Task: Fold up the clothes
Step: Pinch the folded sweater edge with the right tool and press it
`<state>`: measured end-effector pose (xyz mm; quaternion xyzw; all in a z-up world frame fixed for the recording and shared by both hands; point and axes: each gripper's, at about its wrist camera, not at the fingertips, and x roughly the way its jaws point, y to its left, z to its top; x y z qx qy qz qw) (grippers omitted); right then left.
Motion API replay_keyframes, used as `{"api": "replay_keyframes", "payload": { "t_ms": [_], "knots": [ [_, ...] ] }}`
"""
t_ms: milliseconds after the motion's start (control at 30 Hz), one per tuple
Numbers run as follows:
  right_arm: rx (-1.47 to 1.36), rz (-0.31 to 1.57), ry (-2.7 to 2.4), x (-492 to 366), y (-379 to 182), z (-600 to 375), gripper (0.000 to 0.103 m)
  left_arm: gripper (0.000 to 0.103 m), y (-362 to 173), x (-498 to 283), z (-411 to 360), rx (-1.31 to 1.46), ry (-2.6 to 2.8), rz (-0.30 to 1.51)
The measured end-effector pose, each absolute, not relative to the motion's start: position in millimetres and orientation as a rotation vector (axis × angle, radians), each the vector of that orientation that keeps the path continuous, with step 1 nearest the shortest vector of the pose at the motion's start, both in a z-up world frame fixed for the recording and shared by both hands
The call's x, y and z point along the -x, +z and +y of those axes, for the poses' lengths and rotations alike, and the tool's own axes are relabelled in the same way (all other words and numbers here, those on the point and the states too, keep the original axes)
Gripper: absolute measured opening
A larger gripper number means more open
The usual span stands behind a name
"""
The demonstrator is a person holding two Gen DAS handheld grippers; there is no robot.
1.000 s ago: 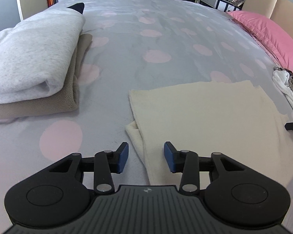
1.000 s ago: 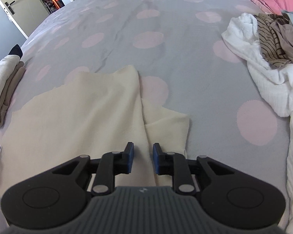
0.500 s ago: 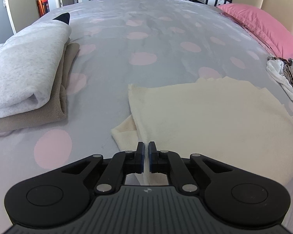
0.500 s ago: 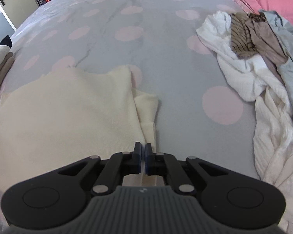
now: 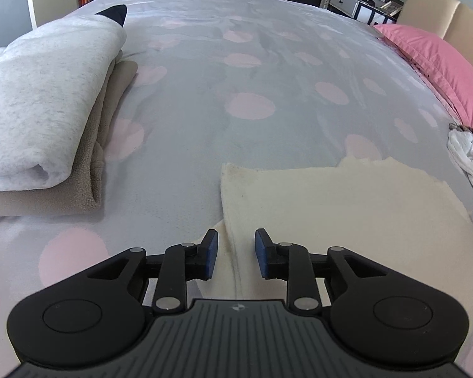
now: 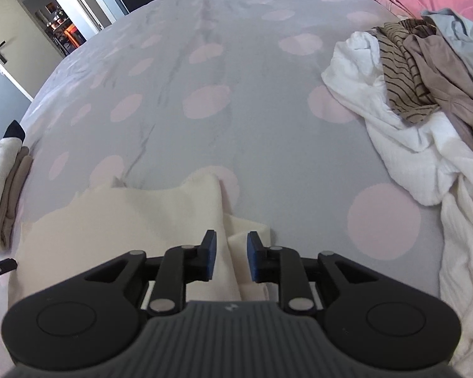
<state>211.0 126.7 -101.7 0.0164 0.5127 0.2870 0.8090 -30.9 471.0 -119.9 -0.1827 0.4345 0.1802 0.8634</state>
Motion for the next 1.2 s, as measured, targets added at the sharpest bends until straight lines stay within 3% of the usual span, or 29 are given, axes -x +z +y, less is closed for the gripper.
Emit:
{"api": "replay_keyframes", "payload": {
  "t_ms": [67, 233, 300, 333, 367, 567, 800, 1000, 1100, 1200],
  "knots": [
    [-0.045, 1.094, 0.618, -222, -108, 138, 0.034, 0.024, -125, 24, 479, 0.413, 0.385, 0.903],
    [-0.115, 1.133, 0.606, -246, -129, 155, 0.033, 0.024, -123, 19, 484, 0.420, 0.386, 0.848],
    [-0.141, 1.137, 0.619, -248, -132, 157, 0.025, 0.012, -120, 18, 484, 0.414, 0.384, 0.821],
    [-0.152, 1.136, 0.627, -248, -133, 158, 0.010, 0.003, -119, 18, 484, 0.411, 0.383, 0.807],
    [-0.163, 1.135, 0.635, -247, -134, 159, 0.006, 0.003, -117, 18, 484, 0.408, 0.382, 0.794],
    [-0.140, 1.012, 0.619, -237, -108, 148, 0.005, 0.002, -109, 18, 484, 0.389, 0.375, 0.712],
    [-0.119, 0.941, 0.586, -245, -89, 146, 0.005, 0.002, -110, -4, 490, 0.357, 0.408, 0.720],
    [-0.005, 1.001, 0.567, -247, -120, 163, 0.005, 0.003, -133, -7, 492, 0.350, 0.414, 0.822],
    [-0.020, 1.008, 0.543, -247, -123, 156, 0.022, 0.008, -128, 3, 490, 0.340, 0.424, 0.822],
    [-0.025, 0.993, 0.547, -238, -114, 145, 0.024, 0.012, -113, 23, 481, 0.319, 0.419, 0.800]
  ]
}}
